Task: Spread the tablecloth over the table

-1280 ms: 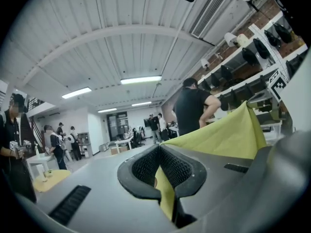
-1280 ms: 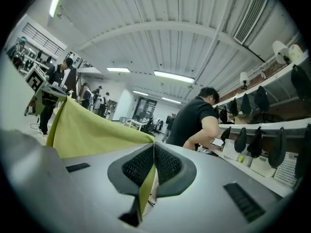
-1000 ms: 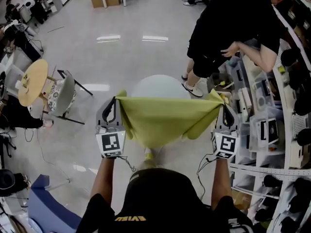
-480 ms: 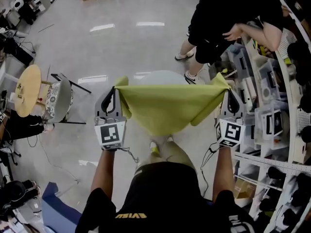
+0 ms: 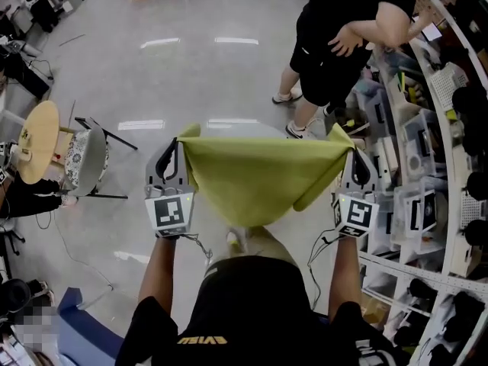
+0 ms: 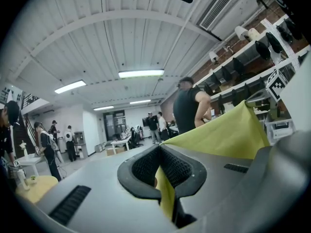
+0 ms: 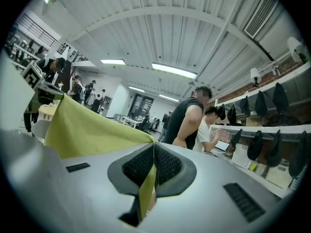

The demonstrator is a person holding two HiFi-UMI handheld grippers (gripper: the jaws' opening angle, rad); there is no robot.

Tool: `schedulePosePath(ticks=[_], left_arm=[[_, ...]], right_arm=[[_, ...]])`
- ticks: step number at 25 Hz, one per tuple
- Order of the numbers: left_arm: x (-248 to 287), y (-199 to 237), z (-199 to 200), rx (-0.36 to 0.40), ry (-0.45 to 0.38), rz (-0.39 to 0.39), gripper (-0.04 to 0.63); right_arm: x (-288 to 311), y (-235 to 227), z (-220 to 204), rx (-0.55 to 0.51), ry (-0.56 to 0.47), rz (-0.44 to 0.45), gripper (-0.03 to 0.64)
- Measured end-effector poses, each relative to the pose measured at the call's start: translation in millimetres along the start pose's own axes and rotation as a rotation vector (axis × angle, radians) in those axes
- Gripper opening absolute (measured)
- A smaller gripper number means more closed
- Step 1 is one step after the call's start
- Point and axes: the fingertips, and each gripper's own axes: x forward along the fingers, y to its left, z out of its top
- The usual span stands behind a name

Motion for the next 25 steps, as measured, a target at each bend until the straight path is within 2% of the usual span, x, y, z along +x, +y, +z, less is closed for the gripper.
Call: schedulePosePath(ticks=[13,17,25], left_arm=[[66,-9,21,0.007,0.036,0.088,0.018],[83,-4,20,-0.034,0.052,0.112,0.017],[132,-5,3,0.001,0.083,0.07,0.017]], right_arm=[[94,-39,1,0.014,-0.04,0.109,0.005],[118,-39,1,0.007,-0.057,0.152,0.005],[162,-41,-24,0.012,-0.025,0.179,0.005]])
